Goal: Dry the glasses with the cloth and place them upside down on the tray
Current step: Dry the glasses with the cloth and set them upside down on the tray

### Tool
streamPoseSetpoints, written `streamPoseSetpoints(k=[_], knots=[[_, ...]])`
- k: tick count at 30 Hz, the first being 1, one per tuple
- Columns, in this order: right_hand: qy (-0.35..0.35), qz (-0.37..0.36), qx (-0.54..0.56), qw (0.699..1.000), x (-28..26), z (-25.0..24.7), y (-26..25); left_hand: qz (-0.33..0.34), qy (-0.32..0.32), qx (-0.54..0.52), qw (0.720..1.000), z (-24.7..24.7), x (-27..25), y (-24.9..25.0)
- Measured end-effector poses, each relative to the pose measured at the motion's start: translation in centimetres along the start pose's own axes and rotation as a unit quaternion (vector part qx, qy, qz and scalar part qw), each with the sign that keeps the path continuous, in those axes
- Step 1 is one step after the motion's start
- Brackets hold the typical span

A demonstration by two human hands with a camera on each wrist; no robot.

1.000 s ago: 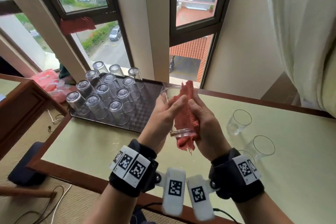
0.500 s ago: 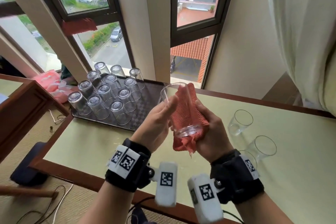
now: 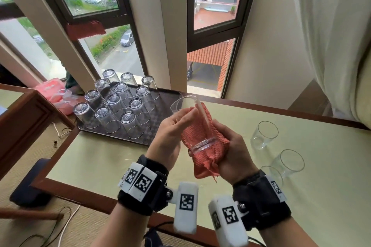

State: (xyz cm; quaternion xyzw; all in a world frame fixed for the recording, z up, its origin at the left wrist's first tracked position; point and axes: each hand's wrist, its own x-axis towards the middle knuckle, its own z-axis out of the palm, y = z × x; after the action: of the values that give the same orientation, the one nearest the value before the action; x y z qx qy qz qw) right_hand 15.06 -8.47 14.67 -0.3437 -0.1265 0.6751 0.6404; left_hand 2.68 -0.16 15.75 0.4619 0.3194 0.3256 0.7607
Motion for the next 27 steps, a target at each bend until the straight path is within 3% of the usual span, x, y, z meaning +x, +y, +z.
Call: streamPoseSetpoints(k=[5, 10, 15, 21, 25, 27], knots=[[0.057, -0.021, 0.014, 0.998, -0.4, -1.6, -1.1, 0.004, 0.036, 0.007, 0.999, -2.0, 0.0, -0.7], [0.057, -0.083, -0.009, 0.995, -0.2, -1.6, -2.3, 0.028, 0.002, 0.074, 0.997, -2.4, -0.5, -0.8], [0.083, -0.114, -0.101, 0.985, 0.4, -0.9, -1.9, 0.033, -0.036, 0.142, 0.989, -1.8, -1.2, 0.2], [0.094, -0.144, -0.191, 0.967, -0.3, -0.3, -0.2, 0.087, 0.042, 0.144, 0.985, -2.0, -1.6, -0.1], [0.111, -0.137, -0.186, 0.967, -0.4, 0.0, -1.1, 0.06, -0.048, 0.201, 0.977, -2.1, -1.8, 1.3], [0.109, -0.148, -0.185, 0.965, -0.5, 0.4, -1.5, 0.083, -0.041, 0.203, 0.975, -1.7, -1.9, 1.3]])
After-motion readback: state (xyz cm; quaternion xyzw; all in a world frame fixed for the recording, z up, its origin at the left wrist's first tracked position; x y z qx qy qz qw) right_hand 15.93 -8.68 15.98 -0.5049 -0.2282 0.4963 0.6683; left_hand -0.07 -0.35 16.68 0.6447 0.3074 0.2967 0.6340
